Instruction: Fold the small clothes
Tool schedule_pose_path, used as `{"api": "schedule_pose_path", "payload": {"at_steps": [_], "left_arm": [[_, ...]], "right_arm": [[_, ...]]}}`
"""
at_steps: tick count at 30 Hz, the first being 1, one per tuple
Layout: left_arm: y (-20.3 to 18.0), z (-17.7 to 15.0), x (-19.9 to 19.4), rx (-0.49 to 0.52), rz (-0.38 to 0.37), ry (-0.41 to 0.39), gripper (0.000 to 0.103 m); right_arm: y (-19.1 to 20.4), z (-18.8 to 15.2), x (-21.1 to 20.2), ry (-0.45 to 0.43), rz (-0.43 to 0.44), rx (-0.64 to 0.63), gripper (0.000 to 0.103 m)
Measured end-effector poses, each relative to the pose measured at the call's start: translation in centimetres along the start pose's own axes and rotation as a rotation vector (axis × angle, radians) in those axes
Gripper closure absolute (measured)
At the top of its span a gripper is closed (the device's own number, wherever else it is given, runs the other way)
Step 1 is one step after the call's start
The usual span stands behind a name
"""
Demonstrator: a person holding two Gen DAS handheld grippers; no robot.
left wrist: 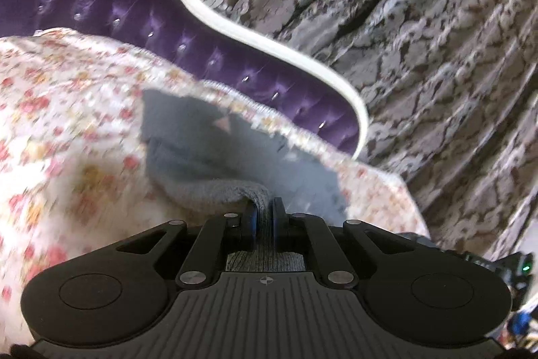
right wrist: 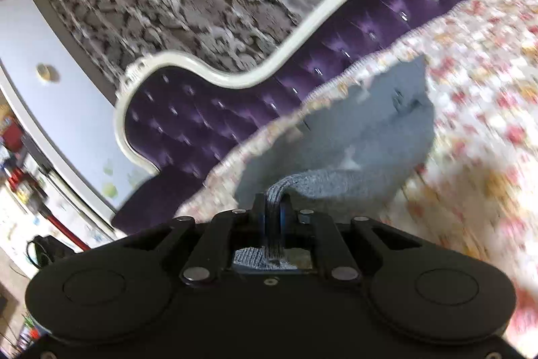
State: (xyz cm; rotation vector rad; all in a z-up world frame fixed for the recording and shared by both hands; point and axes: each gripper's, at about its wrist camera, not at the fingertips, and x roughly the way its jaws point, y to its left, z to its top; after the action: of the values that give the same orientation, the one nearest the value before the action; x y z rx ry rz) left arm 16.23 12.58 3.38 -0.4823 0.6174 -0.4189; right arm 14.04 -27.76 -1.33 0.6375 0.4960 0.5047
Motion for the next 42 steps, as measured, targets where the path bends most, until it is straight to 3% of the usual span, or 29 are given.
{"api": "schedule_pose_path", "payload": {"at_steps": [6, 13, 18, 25, 26, 27, 31, 33, 34, 37, 42], "left_arm": [[0.0, 5.9, 3.2, 0.03, -0.025, -0.041, 0.096], [1.8, 11.0, 10.8, 0.027, 0.01, -0.027, 0.095], [4.0, 12.4, 16.9, 0.018, 0.071, 0.007, 0.095], [7.6, 12.4, 25.0, -0.023, 0.153, 0.112, 0.093], [8.1, 12.3, 25.8, -0.03, 0.161, 0.119, 0.09], [8.5, 12.3, 26.4, -0.037, 0.171, 0.126, 0.078], [10.0, 12.9, 26.4, -0.091, 0.206, 0.078, 0.062], [9.9, 13.3, 25.5, -0.079, 0.226, 0.048, 0.055], [9.5, 13.5, 24.7, -0.051, 0.237, 0.034, 0.054], [7.7, 12.9, 23.1, 0.063, 0.25, 0.04, 0.049], [5.3, 9.5, 22.2, 0.273, 0.255, 0.093, 0.045]], "right_arm": [[-0.5, 5.6, 3.4, -0.05, 0.062, 0.012, 0.088], [-3.7, 11.6, 10.6, -0.068, 0.023, 0.012, 0.088], [-7.3, 13.5, 16.5, -0.05, -0.052, 0.025, 0.088], [-12.8, 14.5, 23.8, 0.009, -0.163, 0.093, 0.088], [-13.5, 14.6, 24.6, 0.018, -0.181, 0.103, 0.088], [-14.0, 14.5, 25.2, 0.027, -0.195, 0.108, 0.085], [-15.4, 15.0, 25.8, 0.017, -0.253, 0.121, 0.077], [-15.3, 15.6, 24.9, -0.015, -0.276, 0.102, 0.051], [-15.2, 15.9, 24.4, -0.026, -0.275, 0.091, 0.046], [-13.7, 16.0, 23.0, 0.003, -0.273, 0.001, 0.044], [-9.5, 13.8, 22.9, 0.127, -0.339, -0.312, 0.044]]}}
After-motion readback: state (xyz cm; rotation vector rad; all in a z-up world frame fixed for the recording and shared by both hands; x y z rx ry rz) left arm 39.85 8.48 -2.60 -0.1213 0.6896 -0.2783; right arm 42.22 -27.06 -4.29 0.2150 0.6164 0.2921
